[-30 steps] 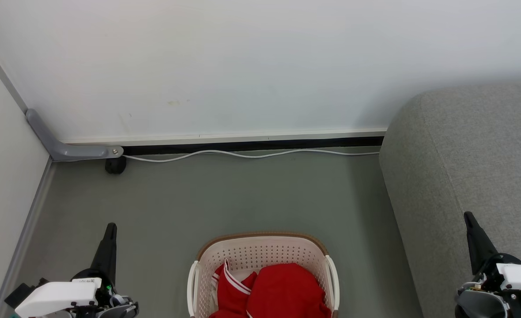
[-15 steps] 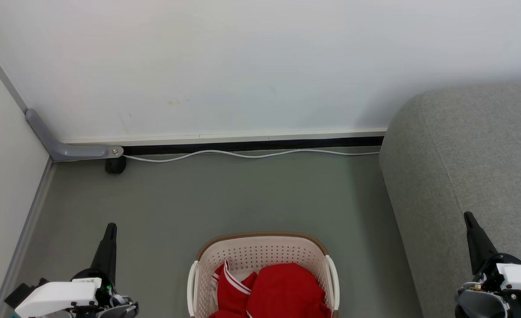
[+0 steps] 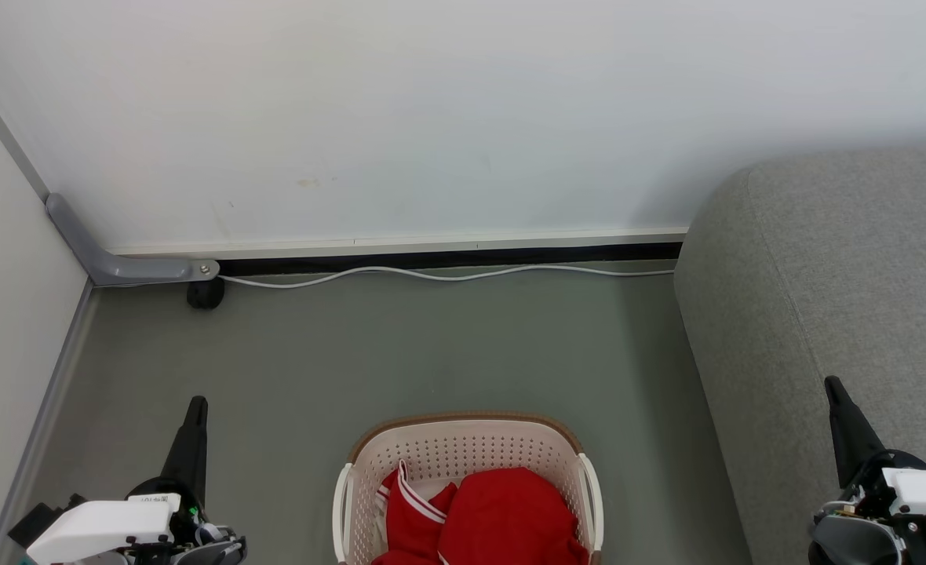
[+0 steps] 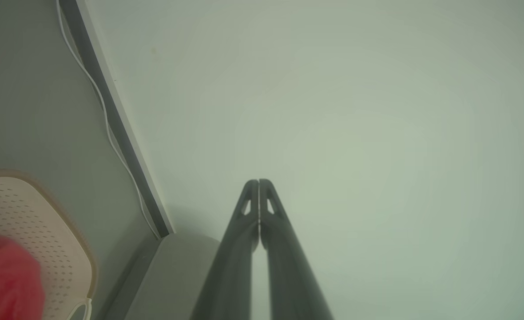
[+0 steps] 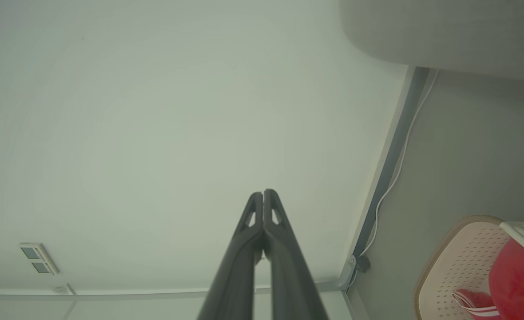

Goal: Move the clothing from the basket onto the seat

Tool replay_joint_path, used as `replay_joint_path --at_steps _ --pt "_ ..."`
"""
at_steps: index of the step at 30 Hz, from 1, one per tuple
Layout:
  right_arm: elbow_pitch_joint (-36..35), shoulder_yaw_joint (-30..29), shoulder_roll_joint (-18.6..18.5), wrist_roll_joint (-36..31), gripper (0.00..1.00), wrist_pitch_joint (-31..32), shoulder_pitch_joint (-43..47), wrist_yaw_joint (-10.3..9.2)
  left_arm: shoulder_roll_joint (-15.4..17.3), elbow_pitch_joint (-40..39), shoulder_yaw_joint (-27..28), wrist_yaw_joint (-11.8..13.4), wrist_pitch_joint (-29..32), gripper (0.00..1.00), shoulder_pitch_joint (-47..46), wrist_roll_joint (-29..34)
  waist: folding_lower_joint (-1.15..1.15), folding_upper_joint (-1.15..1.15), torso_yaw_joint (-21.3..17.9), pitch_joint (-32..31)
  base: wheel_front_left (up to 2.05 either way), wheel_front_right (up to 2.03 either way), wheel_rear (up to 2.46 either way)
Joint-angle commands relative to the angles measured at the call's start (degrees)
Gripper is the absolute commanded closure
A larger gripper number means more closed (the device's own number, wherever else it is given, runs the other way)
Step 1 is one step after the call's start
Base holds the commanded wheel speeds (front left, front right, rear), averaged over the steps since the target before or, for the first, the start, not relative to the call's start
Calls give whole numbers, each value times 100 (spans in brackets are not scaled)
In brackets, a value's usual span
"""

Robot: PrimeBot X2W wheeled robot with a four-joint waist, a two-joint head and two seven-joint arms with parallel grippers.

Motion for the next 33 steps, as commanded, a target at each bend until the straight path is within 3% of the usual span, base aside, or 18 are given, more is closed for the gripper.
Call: replay_joint_path --at_steps 1,33 --pt "-178 103 -56 68 100 43 -95 9 78 -171 188 -43 33 100 -333 -23 0 0 0 0 0 0 0" --pt "-178 103 -56 68 100 43 -95 9 78 -171 188 -43 33 100 -333 -23 0 0 0 0 0 0 0"
